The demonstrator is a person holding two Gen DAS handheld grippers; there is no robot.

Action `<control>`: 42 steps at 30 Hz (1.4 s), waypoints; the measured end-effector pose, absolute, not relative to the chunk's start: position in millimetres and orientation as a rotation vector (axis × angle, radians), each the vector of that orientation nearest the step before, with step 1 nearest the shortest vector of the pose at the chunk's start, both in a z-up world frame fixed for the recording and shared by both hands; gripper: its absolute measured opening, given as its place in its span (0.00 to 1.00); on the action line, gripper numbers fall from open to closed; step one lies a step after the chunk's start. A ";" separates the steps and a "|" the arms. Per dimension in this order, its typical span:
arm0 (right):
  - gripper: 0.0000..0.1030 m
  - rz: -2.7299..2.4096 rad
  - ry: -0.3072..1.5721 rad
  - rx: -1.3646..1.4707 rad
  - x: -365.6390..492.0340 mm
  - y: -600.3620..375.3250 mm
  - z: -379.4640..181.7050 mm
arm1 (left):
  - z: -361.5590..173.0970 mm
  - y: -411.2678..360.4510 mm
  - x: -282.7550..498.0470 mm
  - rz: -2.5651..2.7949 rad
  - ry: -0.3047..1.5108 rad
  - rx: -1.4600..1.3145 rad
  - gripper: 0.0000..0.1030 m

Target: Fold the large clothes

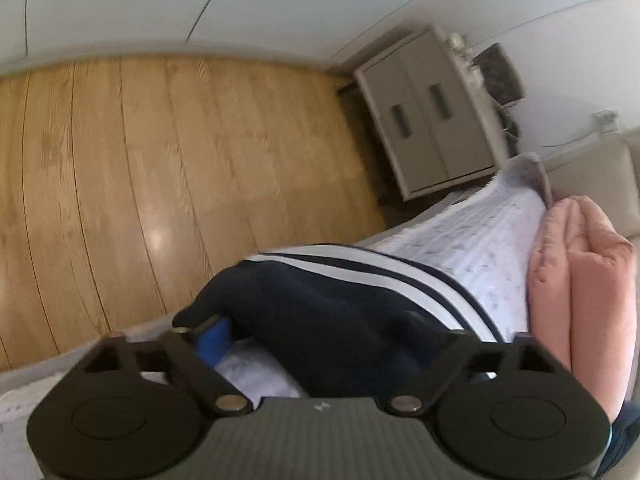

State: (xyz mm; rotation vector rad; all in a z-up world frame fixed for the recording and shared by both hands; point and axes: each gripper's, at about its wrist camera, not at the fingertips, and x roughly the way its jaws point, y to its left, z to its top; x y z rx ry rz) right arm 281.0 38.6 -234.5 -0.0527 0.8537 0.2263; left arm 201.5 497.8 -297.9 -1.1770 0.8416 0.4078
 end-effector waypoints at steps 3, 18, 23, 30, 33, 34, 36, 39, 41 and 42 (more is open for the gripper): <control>1.00 0.224 0.840 -0.071 279.3 40.1 -233.3 | -306.4 509.4 203.3 0.414 0.754 -1.242 0.32; 1.00 0.216 0.734 -0.042 228.8 -15.9 -182.8 | -47.5 383.3 220.9 0.090 0.336 -0.643 0.07; 1.00 0.141 0.700 0.071 207.7 -104.8 -147.6 | 0.5 240.8 232.0 -0.228 0.319 -0.503 0.07; 1.00 0.007 0.765 0.226 175.5 -225.2 -156.0 | -75.0 54.4 249.3 -0.531 0.639 -0.362 0.36; 1.00 -0.049 0.839 0.302 173.9 -266.9 -174.3 | -127.8 34.6 248.6 -0.591 0.896 -0.405 0.61; 1.00 -0.049 0.853 0.333 173.0 -276.0 -179.4 | -140.2 37.7 242.8 -0.602 0.938 -0.420 0.61; 1.00 -0.039 0.861 0.400 175.8 -292.8 -184.9 | -153.3 55.4 237.6 -0.601 0.977 -0.431 0.69; 1.00 0.015 0.831 0.444 194.5 -301.4 -183.4 | -157.2 101.7 252.7 -0.520 0.917 -0.413 0.82; 1.00 0.057 0.794 0.417 217.5 -293.3 -183.2 | -157.4 136.3 270.1 -0.421 0.877 -0.387 0.87; 1.00 0.092 0.783 0.397 234.6 -288.1 -183.7 | -157.8 151.0 279.2 -0.370 0.865 -0.380 0.88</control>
